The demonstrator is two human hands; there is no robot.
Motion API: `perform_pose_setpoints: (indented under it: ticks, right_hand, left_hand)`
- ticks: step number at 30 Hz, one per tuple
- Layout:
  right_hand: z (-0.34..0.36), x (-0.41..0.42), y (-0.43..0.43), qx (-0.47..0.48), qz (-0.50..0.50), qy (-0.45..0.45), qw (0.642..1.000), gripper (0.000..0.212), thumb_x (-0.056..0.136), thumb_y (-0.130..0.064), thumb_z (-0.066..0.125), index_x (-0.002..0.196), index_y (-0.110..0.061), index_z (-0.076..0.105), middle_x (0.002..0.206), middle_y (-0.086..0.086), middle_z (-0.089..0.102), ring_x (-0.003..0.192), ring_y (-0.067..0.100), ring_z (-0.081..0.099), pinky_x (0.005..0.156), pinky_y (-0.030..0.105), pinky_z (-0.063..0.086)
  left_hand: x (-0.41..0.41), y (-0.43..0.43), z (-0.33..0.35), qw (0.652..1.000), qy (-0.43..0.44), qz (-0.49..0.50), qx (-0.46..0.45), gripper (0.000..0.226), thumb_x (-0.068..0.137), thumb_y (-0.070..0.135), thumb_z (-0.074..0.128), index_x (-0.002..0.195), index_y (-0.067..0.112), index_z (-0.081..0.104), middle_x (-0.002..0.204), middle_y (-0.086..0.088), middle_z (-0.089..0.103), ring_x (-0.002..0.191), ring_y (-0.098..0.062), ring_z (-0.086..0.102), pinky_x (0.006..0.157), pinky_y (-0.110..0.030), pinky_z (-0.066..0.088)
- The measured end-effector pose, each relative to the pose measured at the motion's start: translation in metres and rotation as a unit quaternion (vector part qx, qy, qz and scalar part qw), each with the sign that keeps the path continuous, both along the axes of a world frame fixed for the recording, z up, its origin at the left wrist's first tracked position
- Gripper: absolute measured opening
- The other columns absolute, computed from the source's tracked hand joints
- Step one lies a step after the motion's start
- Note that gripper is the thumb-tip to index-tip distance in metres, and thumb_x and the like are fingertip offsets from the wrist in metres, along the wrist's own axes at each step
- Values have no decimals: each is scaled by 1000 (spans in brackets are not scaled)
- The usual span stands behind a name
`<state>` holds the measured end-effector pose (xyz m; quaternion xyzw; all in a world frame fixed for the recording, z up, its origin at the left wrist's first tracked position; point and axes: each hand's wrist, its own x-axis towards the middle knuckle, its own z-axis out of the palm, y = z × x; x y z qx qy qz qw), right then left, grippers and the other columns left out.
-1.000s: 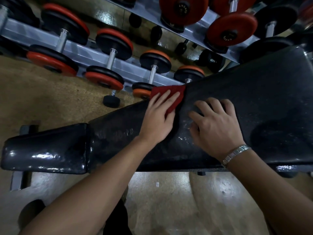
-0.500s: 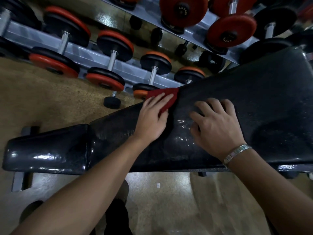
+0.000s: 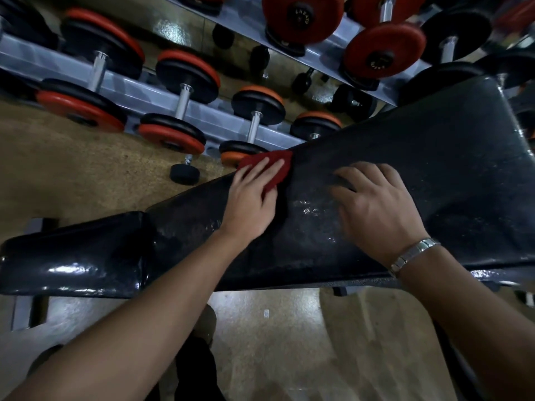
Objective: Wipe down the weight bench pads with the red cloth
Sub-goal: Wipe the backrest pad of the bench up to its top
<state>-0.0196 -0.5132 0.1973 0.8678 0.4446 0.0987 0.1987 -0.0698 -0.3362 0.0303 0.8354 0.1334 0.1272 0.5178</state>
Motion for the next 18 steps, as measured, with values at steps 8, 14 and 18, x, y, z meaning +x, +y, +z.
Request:
perform_pose_setpoints:
  ticks: [8,14,18]
  right_hand:
    - [2,-1,5,-36,-34,-18,999,27,84,-20,49,98,-16,71,118,8,65,109,35,57,93,49,41]
    - [4,-1,9,-54,-52,-18,997,23,81,-20,54,96,-16,71,114,7,64,107,34,56,92,48,39]
    - [5,-1,11,-56,-53,-17,997,25,82,-22,51,96,-17,72,112,6,65,105,34,56,91,48,39]
  left_hand:
    - [-22,-32,25,999,-23,-23,3,60,96,18,45,154,35,44,165,2,36,154,-24,21,129,-41,15]
    - [-15,-28,26,1000,28,7,-1,59,94,33,35,151,37,47,161,2,42,150,-27,30,125,-49,24]
    - [-16,-55,55,1000,-6,-19,-18,63,96,16,47,155,36,40,166,2,33,155,-28,19,129,-46,15]
